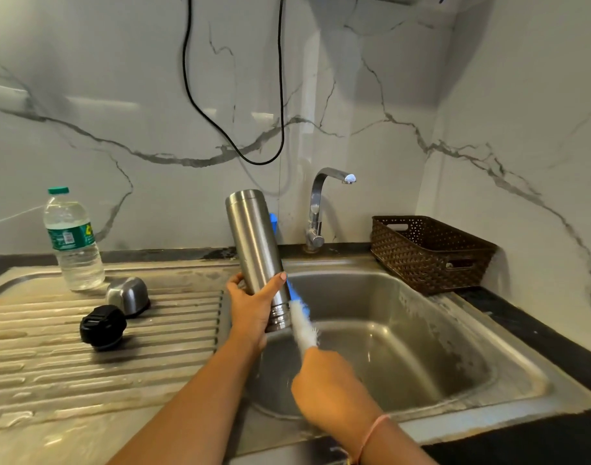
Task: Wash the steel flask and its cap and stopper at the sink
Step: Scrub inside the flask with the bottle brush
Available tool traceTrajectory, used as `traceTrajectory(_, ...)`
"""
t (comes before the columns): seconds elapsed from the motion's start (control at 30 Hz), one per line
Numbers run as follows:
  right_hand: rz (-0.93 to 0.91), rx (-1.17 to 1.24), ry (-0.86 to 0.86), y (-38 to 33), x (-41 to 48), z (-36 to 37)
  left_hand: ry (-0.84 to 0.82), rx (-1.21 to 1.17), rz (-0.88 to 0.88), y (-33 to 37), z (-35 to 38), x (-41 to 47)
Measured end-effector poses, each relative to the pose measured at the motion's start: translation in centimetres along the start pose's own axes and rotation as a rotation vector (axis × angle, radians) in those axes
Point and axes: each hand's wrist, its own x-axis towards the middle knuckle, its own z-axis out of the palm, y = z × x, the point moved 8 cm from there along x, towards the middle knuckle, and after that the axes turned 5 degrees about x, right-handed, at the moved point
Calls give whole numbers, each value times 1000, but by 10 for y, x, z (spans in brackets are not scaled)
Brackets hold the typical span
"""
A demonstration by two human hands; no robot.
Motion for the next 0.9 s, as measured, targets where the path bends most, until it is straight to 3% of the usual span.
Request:
traceTrajectory(0.13, 18, -23, 2, 8, -5, -8, 82, -39, -65, -4, -12, 3)
traceTrajectory(0.37, 20, 49, 101, 1, 8, -41, -21, 2, 39, 3, 2, -2)
traceTrajectory(0.6, -55, -31, 80, -16, -21, -24, 129, -62, 27, 1, -20, 4)
traceTrajectory(0.8, -14, 22, 178, -14, 8, -55, -8, -241, -34, -3, 10, -4)
traceTrajectory(0.9, -36, 21, 152, -17, 1, -48, 6, -307, -33, -2, 7, -2)
